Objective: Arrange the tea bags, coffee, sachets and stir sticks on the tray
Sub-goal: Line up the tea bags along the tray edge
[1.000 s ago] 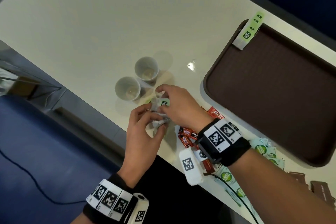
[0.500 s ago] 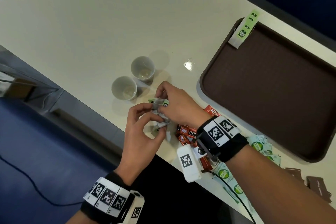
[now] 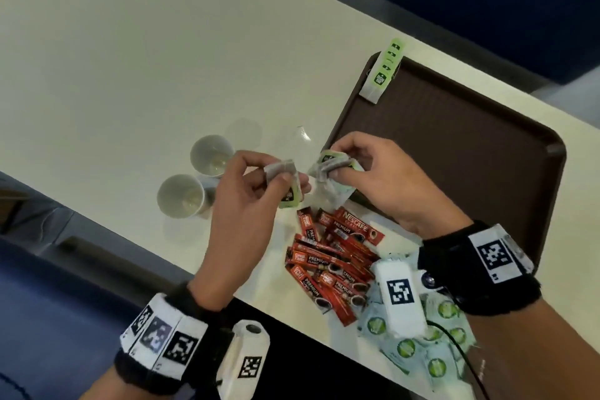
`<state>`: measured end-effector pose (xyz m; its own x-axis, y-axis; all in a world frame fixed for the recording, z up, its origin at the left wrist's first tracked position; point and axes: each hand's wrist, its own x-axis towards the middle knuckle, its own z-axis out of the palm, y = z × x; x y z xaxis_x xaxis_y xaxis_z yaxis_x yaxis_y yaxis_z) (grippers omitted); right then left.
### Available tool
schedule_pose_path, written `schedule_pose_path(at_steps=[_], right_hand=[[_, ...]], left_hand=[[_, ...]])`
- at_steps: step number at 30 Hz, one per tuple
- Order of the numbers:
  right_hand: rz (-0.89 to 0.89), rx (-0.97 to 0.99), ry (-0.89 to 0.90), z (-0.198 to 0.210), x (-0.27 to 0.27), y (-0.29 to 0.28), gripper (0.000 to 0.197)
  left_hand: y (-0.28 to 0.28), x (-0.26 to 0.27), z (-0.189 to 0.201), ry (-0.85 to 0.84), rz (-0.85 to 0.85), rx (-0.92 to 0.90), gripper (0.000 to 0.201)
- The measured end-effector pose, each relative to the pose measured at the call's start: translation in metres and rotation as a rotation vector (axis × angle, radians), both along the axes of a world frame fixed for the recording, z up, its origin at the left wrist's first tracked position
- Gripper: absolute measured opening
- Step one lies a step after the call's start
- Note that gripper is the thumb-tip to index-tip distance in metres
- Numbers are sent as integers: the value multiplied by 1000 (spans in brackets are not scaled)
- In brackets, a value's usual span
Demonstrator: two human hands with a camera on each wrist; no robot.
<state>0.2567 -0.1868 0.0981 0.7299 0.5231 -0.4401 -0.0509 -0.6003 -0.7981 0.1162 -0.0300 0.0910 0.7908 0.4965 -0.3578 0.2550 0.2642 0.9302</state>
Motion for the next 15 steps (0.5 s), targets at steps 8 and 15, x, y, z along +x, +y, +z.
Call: schedule_pose_path(at_steps=[8, 15], right_hand=[[-141, 117, 13, 48, 41, -31, 22], [46, 40, -43, 47, 49, -3, 17]], left_hand=[[-6, 87, 0, 135, -155, -351, 28], [-12, 128, -6, 153, -349, -650, 77]])
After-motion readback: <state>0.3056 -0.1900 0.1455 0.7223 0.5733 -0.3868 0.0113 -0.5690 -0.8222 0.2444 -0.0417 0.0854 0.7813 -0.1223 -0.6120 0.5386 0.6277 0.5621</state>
